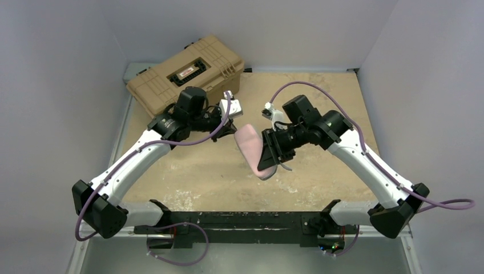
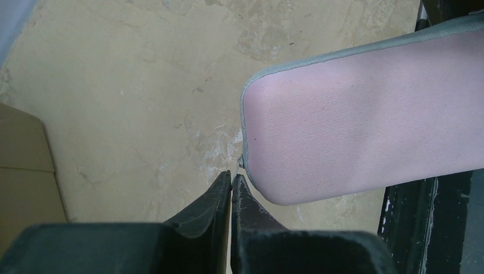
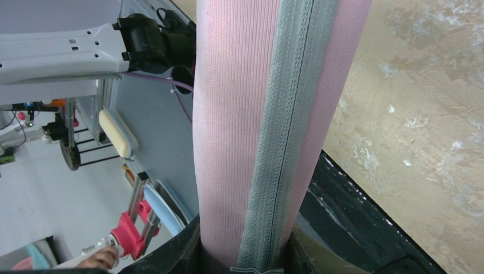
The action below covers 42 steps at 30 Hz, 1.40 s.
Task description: Open the umbrella
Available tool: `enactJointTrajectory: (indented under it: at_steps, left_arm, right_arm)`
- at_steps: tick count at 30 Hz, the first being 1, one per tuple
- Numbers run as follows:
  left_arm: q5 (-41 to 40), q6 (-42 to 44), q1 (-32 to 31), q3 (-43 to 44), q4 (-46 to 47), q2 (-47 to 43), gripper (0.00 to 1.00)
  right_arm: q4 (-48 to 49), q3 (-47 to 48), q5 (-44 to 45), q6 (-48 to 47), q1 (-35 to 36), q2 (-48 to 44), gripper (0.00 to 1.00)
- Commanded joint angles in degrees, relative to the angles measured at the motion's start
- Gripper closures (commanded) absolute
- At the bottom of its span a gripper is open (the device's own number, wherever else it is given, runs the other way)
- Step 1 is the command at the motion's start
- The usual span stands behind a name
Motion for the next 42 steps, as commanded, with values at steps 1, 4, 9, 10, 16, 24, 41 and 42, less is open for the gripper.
enactJointTrajectory:
  at_steps: [1, 4, 9, 10, 16, 24, 41, 42]
  left_arm:
    - [-2.7, 4.0, 2.2, 3.8, 0.4, -0.5, 1.00]
    - [0.7, 6.7, 2.2, 3.3, 0.2, -1.3, 1.00]
    - [1.6, 14.7, 2.2, 5.1, -1.4, -2.3, 1.00]
    - [1.1, 16.2, 2.2, 6.0, -2.2, -2.2, 1.00]
    - [2.0, 24.0, 2.2, 13.3, -9.3, 2.5, 1.00]
    - [7.8, 22.3, 2.2, 15.3, -8.1, 4.1, 1.00]
    - [8.8, 29.6, 1.5, 19.5, -9.0, 3.3, 1.00]
    - [8.7, 32.3, 1.0, 21.2, -11.7, 4.1, 1.00]
  right_arm:
    - [-3.8, 0.9, -5.7, -2.7, 1.8, 0.3, 1.00]
    - [-3.3, 0.8, -6.4, -3.4, 2.1, 1.1, 1.00]
    - [2.2, -0.5, -9.4, -0.2, 2.6, 0.8, 1.00]
    - [2.6, -0.7, -9.4, 0.0, 3.1, 0.9, 1.00]
    - [3.0, 0.2, -7.1, -0.3, 6.4, 2.4, 1.00]
    - [4.1, 0.9, -7.3, 0.1, 7.8, 2.3, 1.00]
    - [3.0, 4.5, -8.2, -3.4, 10.1, 7.5, 1.00]
    - [2.5, 4.8, -8.2, -3.8, 10.2, 7.9, 1.00]
